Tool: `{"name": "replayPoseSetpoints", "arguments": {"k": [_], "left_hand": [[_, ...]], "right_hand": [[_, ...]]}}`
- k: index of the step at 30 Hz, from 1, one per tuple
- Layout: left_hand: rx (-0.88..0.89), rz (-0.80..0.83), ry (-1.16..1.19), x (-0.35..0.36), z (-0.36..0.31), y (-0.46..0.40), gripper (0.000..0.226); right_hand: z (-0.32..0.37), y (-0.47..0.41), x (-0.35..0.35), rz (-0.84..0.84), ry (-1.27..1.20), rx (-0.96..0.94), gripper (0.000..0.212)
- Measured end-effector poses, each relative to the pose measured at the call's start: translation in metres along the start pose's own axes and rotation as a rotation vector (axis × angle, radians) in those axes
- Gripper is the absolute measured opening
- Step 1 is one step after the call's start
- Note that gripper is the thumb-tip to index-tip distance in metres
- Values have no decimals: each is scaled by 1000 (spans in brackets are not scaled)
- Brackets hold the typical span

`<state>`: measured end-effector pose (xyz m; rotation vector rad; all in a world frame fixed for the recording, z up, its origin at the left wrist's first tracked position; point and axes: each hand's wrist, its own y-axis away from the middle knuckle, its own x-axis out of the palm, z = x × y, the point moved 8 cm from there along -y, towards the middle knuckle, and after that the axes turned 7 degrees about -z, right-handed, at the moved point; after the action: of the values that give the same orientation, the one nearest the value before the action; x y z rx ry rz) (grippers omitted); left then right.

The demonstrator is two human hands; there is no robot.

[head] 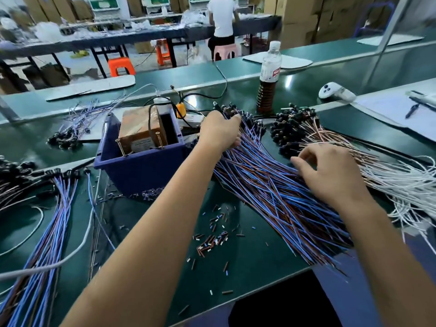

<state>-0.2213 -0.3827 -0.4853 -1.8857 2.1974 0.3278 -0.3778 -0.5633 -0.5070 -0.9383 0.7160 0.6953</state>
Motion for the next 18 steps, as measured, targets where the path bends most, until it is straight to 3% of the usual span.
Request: {"name": "replayPoseSetpoints", "arguments": {"k": [4,7,9,14,18], "left_hand": [[109,30,-172,-14,2,8,34],[160,184,-145,-31,14,30,26],[183,261,-211,-52,32,49,20],[52,291,-572,-141,92,77,27],[-104,38,-848,-237,116,76,21]], "right_hand": [[26,-8,13,148,-13,69,35],[77,0,-1,-119,-161,-12,22],[123,21,3,-184,-286,-94,16],[222,70,76,157,-389,-220,13],[289,93,126,378,-347,-342,20]]}}
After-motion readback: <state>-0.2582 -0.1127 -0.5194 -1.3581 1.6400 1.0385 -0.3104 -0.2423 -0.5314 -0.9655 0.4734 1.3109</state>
